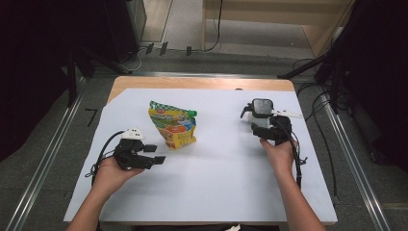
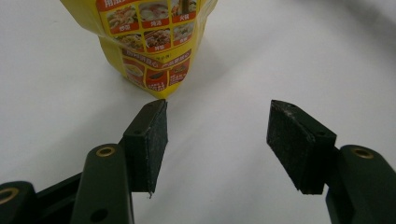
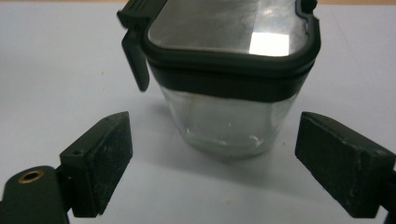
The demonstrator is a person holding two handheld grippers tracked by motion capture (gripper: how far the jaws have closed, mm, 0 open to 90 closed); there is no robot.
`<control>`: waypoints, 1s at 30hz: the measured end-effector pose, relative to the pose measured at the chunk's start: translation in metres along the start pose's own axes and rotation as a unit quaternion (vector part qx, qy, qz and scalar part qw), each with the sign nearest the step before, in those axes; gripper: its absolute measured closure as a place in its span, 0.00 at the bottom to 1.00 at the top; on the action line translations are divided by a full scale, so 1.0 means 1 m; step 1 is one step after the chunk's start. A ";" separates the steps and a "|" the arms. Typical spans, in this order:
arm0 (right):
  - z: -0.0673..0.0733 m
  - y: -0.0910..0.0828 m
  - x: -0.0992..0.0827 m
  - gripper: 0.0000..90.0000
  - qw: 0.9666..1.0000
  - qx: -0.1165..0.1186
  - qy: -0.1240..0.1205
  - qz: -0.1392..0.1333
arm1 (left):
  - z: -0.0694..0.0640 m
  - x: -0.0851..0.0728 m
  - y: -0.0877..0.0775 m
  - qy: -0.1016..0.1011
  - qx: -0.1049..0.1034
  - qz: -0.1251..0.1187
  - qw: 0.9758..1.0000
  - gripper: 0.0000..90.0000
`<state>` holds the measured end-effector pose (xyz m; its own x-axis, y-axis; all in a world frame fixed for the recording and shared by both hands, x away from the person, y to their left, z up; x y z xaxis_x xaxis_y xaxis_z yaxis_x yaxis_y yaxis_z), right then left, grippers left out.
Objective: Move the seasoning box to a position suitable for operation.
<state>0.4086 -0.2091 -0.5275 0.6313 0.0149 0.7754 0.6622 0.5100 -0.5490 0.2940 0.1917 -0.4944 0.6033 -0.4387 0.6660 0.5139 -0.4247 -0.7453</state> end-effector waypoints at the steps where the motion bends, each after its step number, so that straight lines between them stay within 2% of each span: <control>1: -0.001 0.002 0.001 0.13 1.000 -0.002 0.003 -0.008 | 0.000 0.000 0.000 0.000 0.001 -0.001 1.000 0.44; 11: -0.005 0.024 0.006 0.12 0.998 -0.043 -0.008 -0.034 | 0.005 -0.001 -0.003 -0.010 0.002 -0.006 1.000 0.44; 17: -0.011 0.035 0.012 0.15 0.997 -0.059 -0.006 -0.052 | 0.005 -0.003 -0.003 -0.012 0.002 -0.006 1.000 0.44; 23: -0.013 0.042 0.016 0.14 0.995 -0.064 -0.009 -0.077 | 0.006 -0.004 -0.004 -0.014 0.004 -0.005 1.000 0.44; 26: -0.014 0.045 0.017 0.13 0.994 -0.066 -0.004 -0.089 | 0.006 -0.005 -0.004 -0.016 0.004 -0.005 1.000 0.44; 30: -0.015 0.049 0.018 0.13 0.993 -0.072 -0.004 -0.097 | 0.006 -0.006 -0.004 -0.015 0.004 -0.003 1.000 0.44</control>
<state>0.4582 -0.1967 -0.5454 0.4843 -0.0651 0.8725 0.8216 0.3765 -0.4280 0.2919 0.2011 -0.4955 0.6183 -0.4121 0.6692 0.5217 -0.4216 -0.7417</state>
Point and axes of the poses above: each handheld gripper's, and its own axes: y roughly forward along the jaws, x roughly out of its top, z roughly to its left, the point moved 6 cm from there along y, roughly forward along the jaws, and after that the axes turned 15 degrees about x, right-handed, at the moved point
